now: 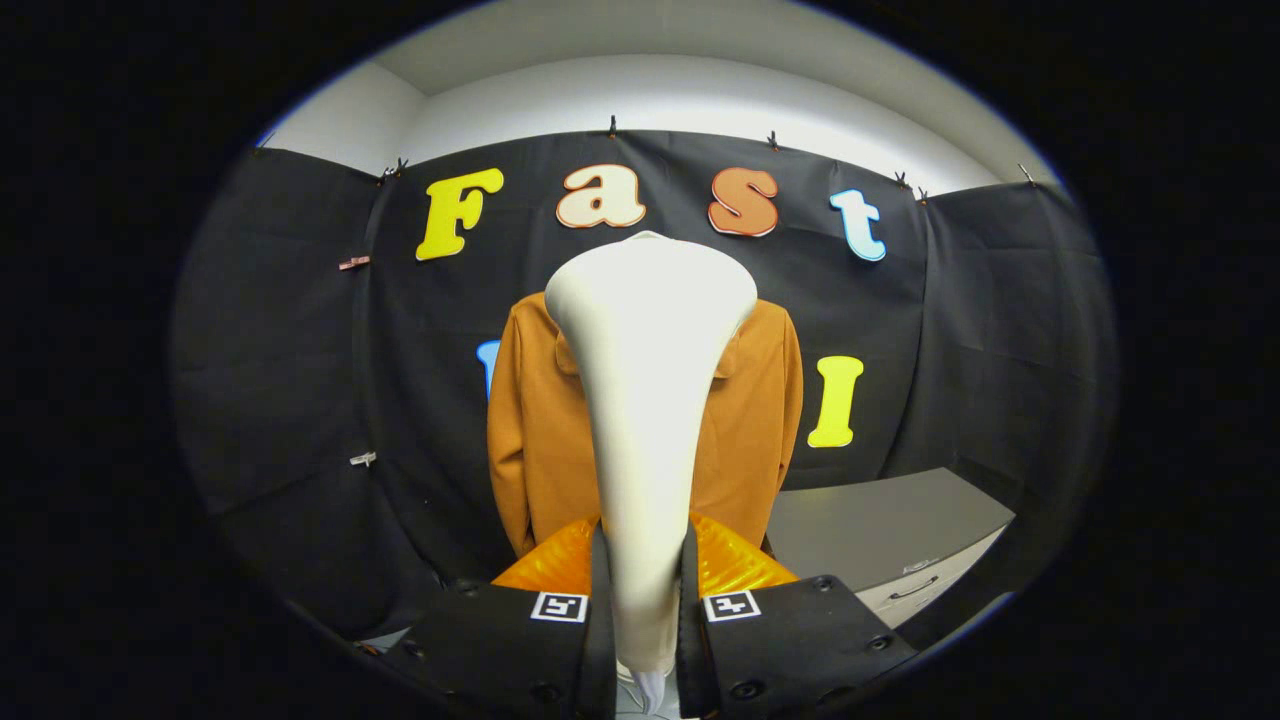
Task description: Iron the clothes twice with a garment steamer, once on the left side and once on the right side.
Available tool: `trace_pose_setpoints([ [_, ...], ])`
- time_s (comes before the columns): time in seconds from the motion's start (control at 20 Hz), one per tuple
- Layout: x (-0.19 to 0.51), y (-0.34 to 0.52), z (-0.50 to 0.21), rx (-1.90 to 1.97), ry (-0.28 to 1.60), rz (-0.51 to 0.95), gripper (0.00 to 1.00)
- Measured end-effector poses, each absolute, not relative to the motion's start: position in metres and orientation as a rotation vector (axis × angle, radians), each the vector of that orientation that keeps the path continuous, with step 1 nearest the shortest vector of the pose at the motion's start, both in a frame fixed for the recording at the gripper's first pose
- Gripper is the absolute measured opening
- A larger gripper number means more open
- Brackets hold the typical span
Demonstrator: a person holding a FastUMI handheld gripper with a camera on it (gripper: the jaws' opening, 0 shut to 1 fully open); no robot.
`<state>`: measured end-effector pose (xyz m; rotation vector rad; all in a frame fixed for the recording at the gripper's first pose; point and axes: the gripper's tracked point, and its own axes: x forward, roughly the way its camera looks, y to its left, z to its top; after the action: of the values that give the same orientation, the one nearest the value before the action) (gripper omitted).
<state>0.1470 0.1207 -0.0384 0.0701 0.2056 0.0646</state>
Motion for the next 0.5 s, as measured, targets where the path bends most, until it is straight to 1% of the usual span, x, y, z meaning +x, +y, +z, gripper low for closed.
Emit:
trace_pose_setpoints([
  [0.5,0.1433,0.1124,-0.0398,0.075,0.213,0.068,0.27],
])
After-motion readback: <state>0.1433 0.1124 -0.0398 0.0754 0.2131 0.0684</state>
